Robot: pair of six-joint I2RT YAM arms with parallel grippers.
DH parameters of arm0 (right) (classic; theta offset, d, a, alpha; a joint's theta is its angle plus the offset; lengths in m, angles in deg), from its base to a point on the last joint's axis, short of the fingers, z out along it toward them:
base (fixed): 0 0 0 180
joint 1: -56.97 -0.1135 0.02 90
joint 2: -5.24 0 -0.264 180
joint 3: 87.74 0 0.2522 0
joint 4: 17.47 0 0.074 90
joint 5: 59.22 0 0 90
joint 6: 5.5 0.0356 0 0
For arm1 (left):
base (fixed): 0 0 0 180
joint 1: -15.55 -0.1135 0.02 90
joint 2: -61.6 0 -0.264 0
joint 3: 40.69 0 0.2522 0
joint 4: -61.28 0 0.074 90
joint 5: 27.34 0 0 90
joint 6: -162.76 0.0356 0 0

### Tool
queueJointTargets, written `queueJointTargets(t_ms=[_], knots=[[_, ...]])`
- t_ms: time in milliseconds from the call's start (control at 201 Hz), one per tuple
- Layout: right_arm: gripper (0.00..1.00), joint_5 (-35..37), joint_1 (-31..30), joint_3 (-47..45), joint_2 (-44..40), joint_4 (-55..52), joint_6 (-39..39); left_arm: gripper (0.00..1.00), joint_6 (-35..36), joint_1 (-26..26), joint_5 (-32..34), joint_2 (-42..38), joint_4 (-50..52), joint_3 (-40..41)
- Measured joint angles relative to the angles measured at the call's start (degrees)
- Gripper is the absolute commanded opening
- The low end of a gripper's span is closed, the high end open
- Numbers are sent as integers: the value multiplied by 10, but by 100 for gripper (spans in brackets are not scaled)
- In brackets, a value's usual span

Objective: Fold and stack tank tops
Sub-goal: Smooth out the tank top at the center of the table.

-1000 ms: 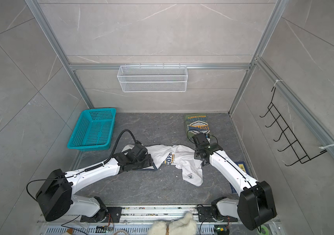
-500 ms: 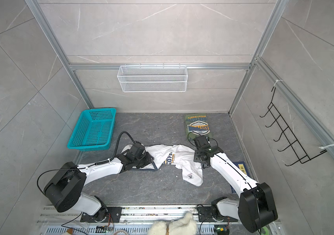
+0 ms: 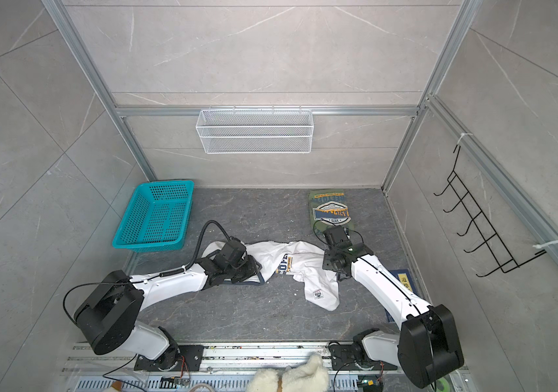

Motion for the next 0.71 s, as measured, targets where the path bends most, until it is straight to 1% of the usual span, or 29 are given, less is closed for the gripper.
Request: queueJointTargets(t_ms=[219,289,418,707], knots=[[63,-4,0,0,1,0,0,39,0,3,12,-1,9,-7],[64,-4,0,0,1,1,0,33,0,3,16,-2,9,-11],[64,-4,2,-2,1,2,2,26,2,3,18,-3,8,-19],[65,-9,5,-2,1,4,4,22,5,3,38,-3,5,-32]])
